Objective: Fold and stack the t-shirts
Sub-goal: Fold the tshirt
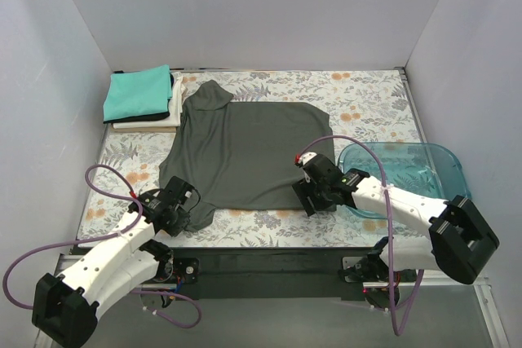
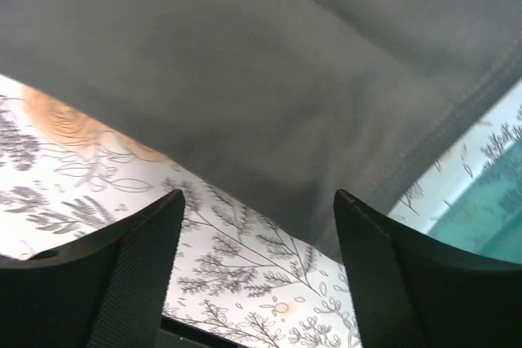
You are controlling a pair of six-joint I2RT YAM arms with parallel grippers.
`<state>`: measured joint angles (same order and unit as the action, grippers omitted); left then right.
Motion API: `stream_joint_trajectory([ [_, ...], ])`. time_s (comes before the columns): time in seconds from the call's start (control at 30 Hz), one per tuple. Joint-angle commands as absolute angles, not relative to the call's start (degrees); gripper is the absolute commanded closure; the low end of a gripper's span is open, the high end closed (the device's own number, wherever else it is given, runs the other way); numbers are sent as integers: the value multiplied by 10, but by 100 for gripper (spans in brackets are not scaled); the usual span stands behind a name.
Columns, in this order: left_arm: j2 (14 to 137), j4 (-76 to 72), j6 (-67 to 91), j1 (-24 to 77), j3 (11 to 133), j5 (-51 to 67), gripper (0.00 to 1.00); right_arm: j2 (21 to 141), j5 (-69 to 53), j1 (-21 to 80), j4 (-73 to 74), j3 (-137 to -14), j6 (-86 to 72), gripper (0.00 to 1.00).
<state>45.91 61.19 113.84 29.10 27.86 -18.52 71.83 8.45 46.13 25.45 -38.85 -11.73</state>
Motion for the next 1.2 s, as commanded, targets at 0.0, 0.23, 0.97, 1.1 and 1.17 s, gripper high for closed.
stream_joint_trajectory([
  [0.0,450,603,1347,293,294,-206,100,728,147,462,294,-417,-147,22],
  [0.23,447,607,1346,293,296,-217,100,784,156,462,329,-438,-149,32],
  [0.97,450,579,1314,294,336,-226,100,815,171,462,339,-462,-127,93],
  [1.1,446,540,1297,293,346,-223,100,806,193,461,337,-482,-110,99],
  [1.17,448,527,1286,293,354,-223,100,807,198,462,337,-491,-99,99],
])
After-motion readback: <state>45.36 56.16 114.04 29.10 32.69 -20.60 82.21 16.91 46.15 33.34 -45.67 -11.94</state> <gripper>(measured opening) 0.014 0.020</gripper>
